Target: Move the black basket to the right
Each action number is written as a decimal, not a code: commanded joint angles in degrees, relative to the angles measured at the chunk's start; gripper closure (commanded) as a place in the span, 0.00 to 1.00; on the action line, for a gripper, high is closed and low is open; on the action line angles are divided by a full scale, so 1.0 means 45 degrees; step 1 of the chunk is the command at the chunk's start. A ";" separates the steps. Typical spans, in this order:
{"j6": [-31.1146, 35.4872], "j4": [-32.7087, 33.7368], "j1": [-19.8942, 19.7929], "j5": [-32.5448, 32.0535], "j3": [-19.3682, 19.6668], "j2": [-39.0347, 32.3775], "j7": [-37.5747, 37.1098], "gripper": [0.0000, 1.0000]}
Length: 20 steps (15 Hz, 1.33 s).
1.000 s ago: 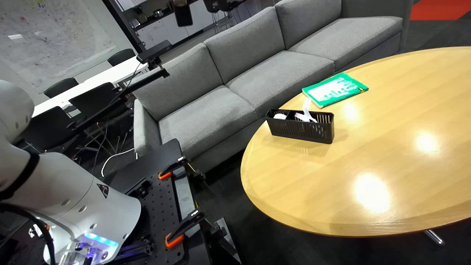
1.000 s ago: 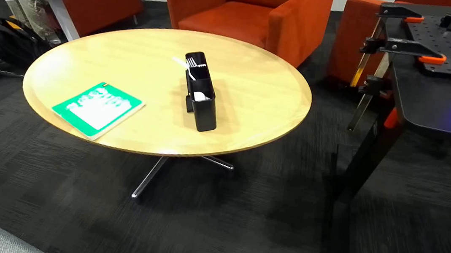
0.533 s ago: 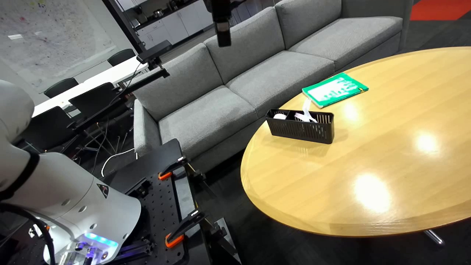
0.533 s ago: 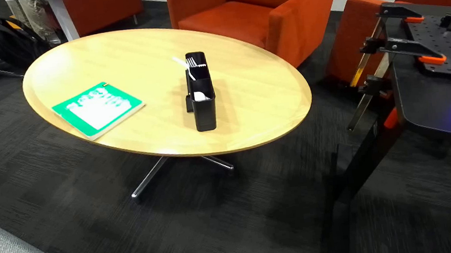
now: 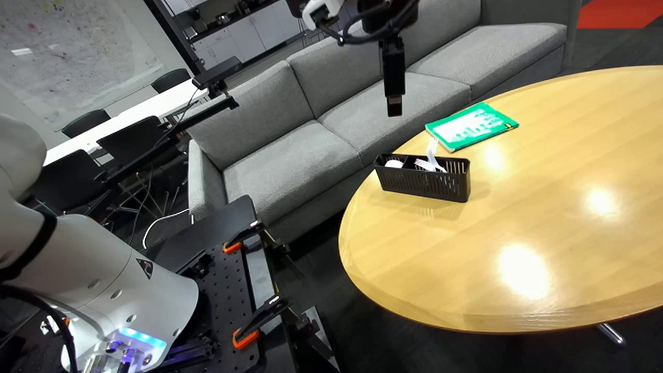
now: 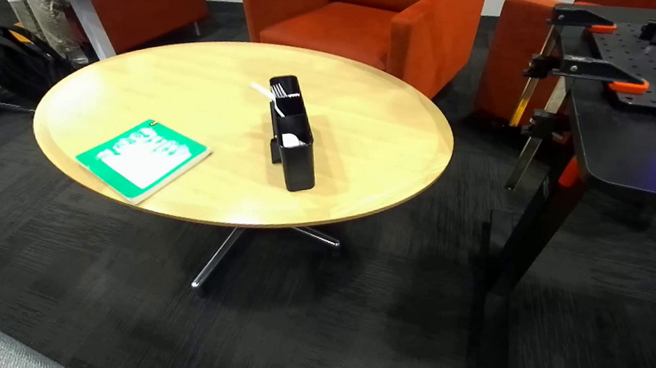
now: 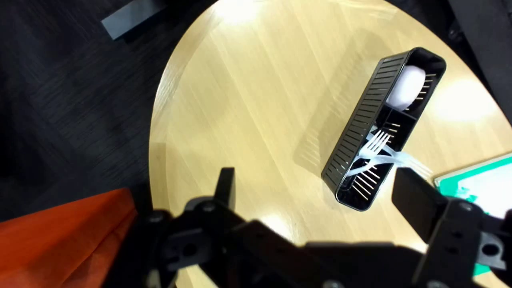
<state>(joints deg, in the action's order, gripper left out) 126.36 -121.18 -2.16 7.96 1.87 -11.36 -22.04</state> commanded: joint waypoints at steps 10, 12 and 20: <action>0.1984 0.0907 0.0831 0.0167 0.0327 -0.2934 -0.2138 0.00; 0.2400 0.1163 0.0802 0.0457 0.0338 -0.3287 -0.2420 0.00; 0.7048 0.2452 0.1259 0.1814 0.0408 -0.6253 -0.3028 0.00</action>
<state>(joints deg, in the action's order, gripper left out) 154.14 -113.79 1.77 14.56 2.79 -34.38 -33.44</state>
